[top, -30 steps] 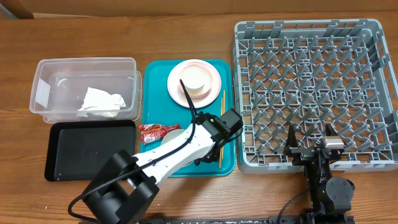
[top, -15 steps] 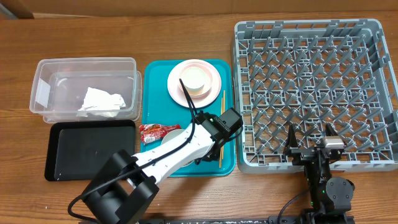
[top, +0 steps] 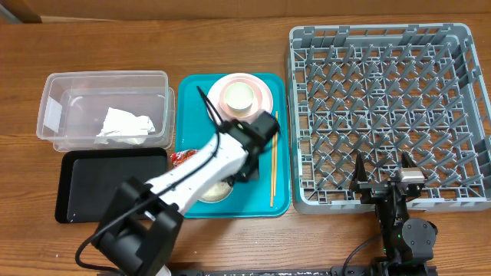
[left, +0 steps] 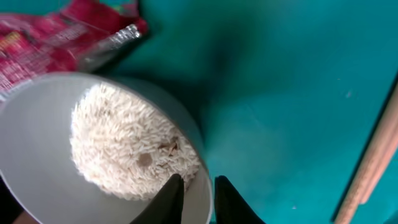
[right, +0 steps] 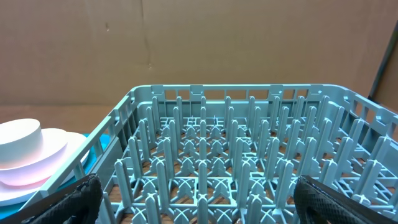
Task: Sort waste into correct bins and load items into the dishwasher
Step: 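Move the left gripper back over the teal tray near the bowl, then lower the left gripper and grasp the red snack wrapper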
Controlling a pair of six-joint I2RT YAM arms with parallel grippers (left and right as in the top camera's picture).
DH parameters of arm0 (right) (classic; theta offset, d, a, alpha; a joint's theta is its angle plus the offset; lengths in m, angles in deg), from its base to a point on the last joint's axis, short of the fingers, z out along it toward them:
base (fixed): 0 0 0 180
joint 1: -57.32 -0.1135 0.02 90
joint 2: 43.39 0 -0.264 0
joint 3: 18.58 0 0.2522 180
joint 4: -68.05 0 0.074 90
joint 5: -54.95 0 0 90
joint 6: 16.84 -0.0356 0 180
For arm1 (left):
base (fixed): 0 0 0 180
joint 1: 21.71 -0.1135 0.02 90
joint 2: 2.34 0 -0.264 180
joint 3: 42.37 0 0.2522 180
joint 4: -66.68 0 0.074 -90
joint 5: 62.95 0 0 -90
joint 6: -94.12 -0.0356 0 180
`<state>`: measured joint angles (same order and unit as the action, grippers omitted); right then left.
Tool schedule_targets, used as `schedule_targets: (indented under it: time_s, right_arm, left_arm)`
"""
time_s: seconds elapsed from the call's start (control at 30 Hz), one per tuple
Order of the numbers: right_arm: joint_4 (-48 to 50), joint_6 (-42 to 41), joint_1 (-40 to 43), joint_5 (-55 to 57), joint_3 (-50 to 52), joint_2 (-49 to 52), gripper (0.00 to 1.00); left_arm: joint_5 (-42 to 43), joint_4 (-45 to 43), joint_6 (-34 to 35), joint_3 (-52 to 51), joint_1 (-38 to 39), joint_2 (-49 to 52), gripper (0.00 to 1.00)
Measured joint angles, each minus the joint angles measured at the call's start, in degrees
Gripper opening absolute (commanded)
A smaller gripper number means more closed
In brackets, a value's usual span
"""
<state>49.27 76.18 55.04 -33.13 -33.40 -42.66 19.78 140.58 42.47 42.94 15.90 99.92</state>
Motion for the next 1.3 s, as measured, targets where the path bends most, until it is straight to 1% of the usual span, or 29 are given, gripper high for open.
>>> schedule_targets:
  time_s: [0.2,0.3,0.4,0.43,0.5,0.53,0.67,0.93,1.3]
  right_arm:
    - [0.0,0.0,0.0,0.0,0.0,0.0,1.00]
    - [0.1,0.0,0.0,0.0,0.0,0.0,1.00]
    - [0.0,0.0,0.0,0.0,0.0,0.0,1.00]
    - [0.0,0.0,0.0,0.0,0.0,0.0,1.00]
    - [0.0,0.0,0.0,0.0,0.0,0.0,1.00]
    - [0.0,0.0,0.0,0.0,0.0,0.0,1.00]
    - [0.0,0.0,0.0,0.0,0.0,0.0,1.00]
    - [0.0,0.0,0.0,0.0,0.0,0.0,1.00]
    - [0.0,0.0,0.0,0.0,0.0,0.0,1.00]
  left_arm:
    - [6.1,0.4,-6.1,4.5,-4.7,0.0,0.20]
    - [6.8,3.2,-7.8,6.1,-5.7,0.0,0.22]
    - [5.5,5.3,-8.6,7.5,-7.1,0.0,0.29]
    - [5.0,5.5,-8.7,7.7,-7.8,0.0,0.38]
    - [4.2,5.6,-10.0,8.0,-9.7,0.0,0.50]
    - [4.0,5.6,-10.6,8.0,-10.4,0.0,0.52]
    - [2.7,4.6,-14.2,7.9,-12.5,0.0,0.53]
    - [1.8,-4.1,-21.7,3.5,-12.5,0.0,0.52]
    - [-1.0,-11.4,-23.8,-1.6,-12.5,0.0,0.51]
